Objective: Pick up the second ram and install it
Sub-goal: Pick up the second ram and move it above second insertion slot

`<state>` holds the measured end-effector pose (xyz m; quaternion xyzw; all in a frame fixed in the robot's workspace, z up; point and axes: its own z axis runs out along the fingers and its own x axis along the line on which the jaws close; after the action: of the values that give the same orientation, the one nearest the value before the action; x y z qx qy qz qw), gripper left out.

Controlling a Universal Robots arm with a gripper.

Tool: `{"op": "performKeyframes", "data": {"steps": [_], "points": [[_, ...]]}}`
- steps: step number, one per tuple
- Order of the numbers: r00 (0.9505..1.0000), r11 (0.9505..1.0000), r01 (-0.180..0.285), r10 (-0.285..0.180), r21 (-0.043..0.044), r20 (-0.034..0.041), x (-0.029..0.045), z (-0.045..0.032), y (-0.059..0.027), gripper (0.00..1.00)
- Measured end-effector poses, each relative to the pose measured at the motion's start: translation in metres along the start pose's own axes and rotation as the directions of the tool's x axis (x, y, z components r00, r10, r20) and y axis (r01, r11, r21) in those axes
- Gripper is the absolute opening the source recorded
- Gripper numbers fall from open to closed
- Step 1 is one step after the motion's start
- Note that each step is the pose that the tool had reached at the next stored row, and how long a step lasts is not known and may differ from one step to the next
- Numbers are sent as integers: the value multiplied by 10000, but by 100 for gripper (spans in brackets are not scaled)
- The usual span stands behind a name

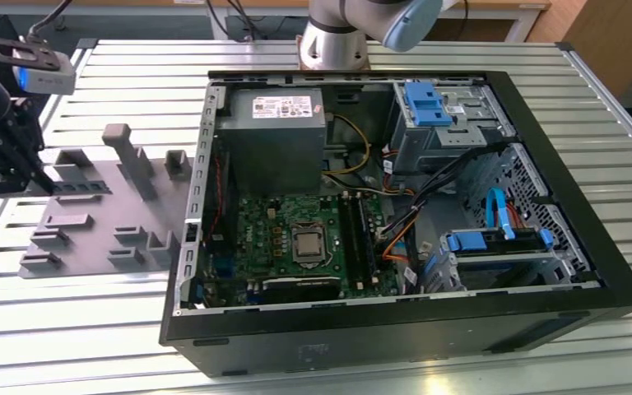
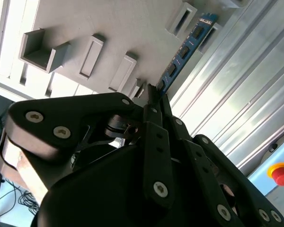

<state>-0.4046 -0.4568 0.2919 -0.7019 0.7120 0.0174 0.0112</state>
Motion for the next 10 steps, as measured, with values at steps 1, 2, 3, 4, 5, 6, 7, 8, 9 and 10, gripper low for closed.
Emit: {"op": "performKeyframes", "data": {"steps": [1, 2, 3, 4, 5, 6, 7, 8, 9, 10], "points": [[10000, 10000, 0, 0, 0, 0, -2, -25, 0, 14], [10000, 10000, 0, 0, -1, 0, -4, -55, 1, 14], [10000, 10000, -1, 1, -1, 0, -6, -87, 1, 14], [10000, 10000, -1, 1, 0, 0, -9, -117, 1, 14], [10000, 10000, -2, 2, 0, 0, -13, -148, 2, 14], [10000, 10000, -2, 2, 0, 0, -16, -180, 2, 14], [10000, 10000, -2, 2, -1, 0, -19, -212, 2, 14], [10000, 10000, -2, 2, 0, 0, -21, -244, 2, 14], [10000, 10000, -2, 2, 0, 0, -23, -277, 3, 14], [10000, 10000, -3, 3, -1, -1, -26, -312, 3, 14]]}}
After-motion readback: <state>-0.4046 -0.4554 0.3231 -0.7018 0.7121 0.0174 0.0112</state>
